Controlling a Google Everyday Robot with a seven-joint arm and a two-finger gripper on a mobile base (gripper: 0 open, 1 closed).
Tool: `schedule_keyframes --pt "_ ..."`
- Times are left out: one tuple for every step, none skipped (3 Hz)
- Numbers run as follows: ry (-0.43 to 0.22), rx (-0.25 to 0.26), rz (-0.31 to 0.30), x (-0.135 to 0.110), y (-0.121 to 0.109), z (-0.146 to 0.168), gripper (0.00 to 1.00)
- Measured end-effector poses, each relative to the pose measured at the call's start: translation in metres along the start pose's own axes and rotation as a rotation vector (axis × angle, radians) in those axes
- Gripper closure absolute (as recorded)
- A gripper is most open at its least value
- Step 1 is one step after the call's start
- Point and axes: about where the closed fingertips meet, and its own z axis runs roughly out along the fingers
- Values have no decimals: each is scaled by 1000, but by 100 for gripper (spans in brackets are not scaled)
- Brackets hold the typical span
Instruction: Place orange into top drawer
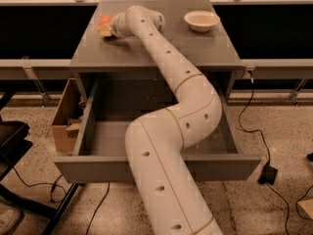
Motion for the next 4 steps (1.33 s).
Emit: schedule_keyframes --pt "-1 -9 2 2 2 1 78" --pt "-1 -9 2 2 2 1 99" --pt "0 -13 -3 0 4 1 100" --pt "25 -42 -4 -8 7 -17 100"
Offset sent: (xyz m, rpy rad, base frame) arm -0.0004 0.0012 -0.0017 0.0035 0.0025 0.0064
